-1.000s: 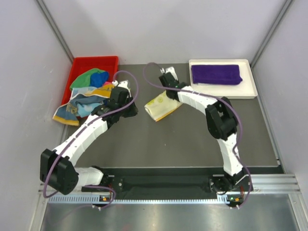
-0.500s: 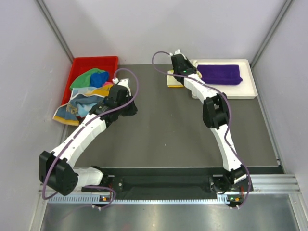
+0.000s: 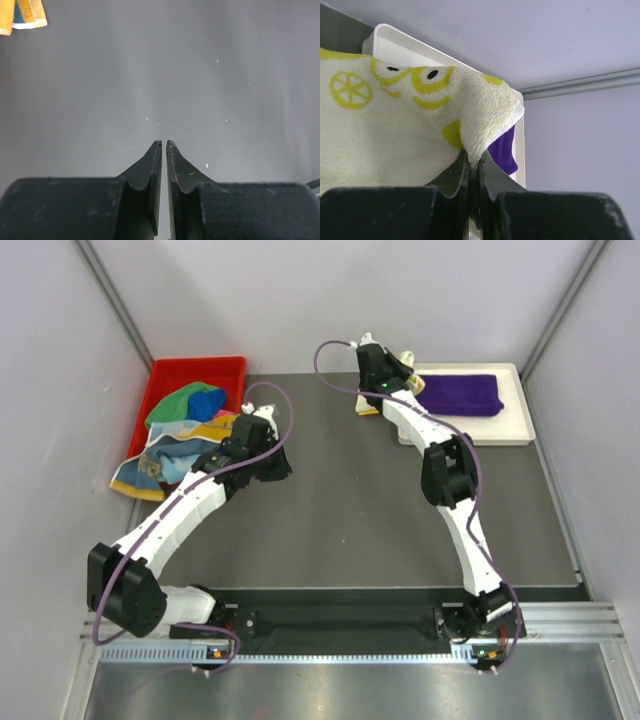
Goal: Fold and stack the towels
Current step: Neatly place the folded towel into the bin
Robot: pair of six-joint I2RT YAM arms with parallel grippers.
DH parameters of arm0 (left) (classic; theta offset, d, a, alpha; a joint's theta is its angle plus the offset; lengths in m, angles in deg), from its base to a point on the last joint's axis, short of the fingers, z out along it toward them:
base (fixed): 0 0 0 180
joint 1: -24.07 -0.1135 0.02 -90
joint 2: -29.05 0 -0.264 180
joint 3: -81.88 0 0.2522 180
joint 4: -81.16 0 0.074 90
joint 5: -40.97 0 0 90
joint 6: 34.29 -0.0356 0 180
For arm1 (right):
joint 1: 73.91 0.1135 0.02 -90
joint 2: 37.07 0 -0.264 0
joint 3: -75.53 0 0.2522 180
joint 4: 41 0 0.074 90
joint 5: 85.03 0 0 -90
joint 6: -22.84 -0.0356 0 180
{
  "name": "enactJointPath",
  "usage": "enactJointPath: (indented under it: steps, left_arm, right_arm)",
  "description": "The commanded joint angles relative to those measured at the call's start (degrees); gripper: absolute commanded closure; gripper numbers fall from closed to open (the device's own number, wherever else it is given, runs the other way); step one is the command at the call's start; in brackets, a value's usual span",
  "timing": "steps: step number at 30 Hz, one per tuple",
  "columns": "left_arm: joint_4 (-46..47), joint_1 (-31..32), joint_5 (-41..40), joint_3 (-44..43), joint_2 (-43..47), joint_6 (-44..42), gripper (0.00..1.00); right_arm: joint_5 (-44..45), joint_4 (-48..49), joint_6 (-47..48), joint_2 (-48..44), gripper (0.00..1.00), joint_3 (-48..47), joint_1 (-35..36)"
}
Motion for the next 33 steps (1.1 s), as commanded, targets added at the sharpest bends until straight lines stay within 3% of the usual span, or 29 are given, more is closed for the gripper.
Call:
enactJointPath:
  steps: [1, 25, 33]
  left_arm:
    - [3.43, -0.14, 1.56, -1.93, 0.27, -0.77, 0.87]
    - [5.10, -0.05, 4.99, -0.87, 0.27, -0.42, 0.87]
    - [5.28, -0.05, 5.69, -0.78, -0.69, -0.51, 0.87]
  right_arm:
    - [1.60, 2.41, 0.63, -6.91, 1.00, -2.37, -0.45]
    - [2.75, 5.49, 3.35, -15.44, 1.00, 1.06, -1.06]
    - [0.38, 3.47, -0.33, -15.88, 1.00, 3.52, -4.04]
